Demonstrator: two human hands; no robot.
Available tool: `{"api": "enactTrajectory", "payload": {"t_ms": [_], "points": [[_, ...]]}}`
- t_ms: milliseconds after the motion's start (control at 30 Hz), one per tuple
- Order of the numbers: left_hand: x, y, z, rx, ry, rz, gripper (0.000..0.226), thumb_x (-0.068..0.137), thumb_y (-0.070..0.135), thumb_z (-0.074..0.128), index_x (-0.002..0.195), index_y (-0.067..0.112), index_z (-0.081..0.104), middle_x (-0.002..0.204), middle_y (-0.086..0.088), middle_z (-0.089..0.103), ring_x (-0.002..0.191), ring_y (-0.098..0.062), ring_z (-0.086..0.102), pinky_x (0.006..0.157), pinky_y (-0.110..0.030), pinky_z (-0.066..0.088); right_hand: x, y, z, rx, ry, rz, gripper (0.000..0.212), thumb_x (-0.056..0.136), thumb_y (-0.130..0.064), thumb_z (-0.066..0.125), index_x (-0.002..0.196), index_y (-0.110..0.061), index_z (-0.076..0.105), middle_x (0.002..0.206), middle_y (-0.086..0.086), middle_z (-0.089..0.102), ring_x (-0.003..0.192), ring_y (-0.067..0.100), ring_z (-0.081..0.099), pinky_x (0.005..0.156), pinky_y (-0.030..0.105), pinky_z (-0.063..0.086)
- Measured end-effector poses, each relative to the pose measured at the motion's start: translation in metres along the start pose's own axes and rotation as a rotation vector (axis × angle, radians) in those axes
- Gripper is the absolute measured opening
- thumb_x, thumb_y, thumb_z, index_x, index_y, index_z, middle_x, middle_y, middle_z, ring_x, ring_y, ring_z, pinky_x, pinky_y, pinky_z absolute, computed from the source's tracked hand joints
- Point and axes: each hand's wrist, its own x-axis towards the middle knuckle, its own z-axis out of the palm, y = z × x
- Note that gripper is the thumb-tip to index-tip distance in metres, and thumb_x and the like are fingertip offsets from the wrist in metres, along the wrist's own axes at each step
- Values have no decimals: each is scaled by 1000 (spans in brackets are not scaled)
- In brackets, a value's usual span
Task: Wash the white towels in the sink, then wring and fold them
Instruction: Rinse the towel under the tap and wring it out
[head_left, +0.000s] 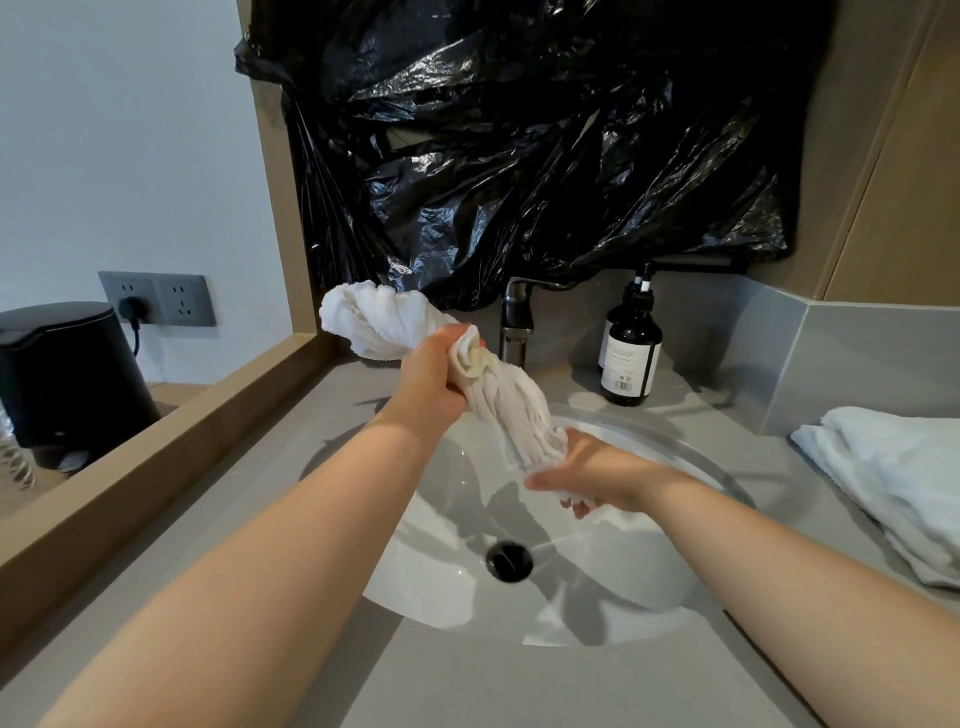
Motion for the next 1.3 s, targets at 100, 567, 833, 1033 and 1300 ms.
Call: {"api": "enactTrajectory", "payload": {"t_ms": [100, 567, 833, 1033, 1300], "points": [[-5, -2, -2, 104, -119, 60, 3, 89, 2, 62, 87, 4, 63, 75, -8, 61, 69, -16, 62, 65, -28, 55, -1, 8, -26, 75, -91, -37, 90, 77, -56, 68, 149, -27, 22, 138, -1, 51, 124, 17, 50, 102, 36, 41], [-18, -27, 16, 831, -549, 476, 34, 79, 9, 78, 111, 8, 68, 105, -10, 73, 102, -24, 69, 90, -42, 56, -18, -34, -57, 795, 36, -532, 43, 93, -44, 52, 114, -9, 65, 92, 9, 63, 84, 22, 56, 83, 38, 48], [-18, -11, 18, 999, -484, 425, 54, 62, 49, 84, 97, 9, 70, 77, -3, 69, 72, -15, 65, 63, -29, 54, -24, -32, -62, 842, -65, -535, 86, 68, -51, 82, 128, 3, 52, 116, 21, 51, 100, 37, 43, 98, 52, 41], [-20, -5, 19, 832, -578, 274, 109, 40, 76, 82, 122, 7, 60, 111, -9, 71, 102, -23, 69, 83, -35, 57, -23, -28, -67, 755, -314, -592, 78, 62, -45, 87, 124, -4, 61, 124, 18, 61, 119, 36, 56, 100, 43, 48], [-23, 9, 19, 644, -601, 48, 85, 74, 71, 64, 133, 11, 57, 131, -24, 59, 122, -42, 56, 104, -57, 43, -21, -32, -70, 602, -82, -454, 98, 40, -58, 91, 118, -6, 63, 117, 11, 69, 111, 24, 65, 87, 30, 55]]}}
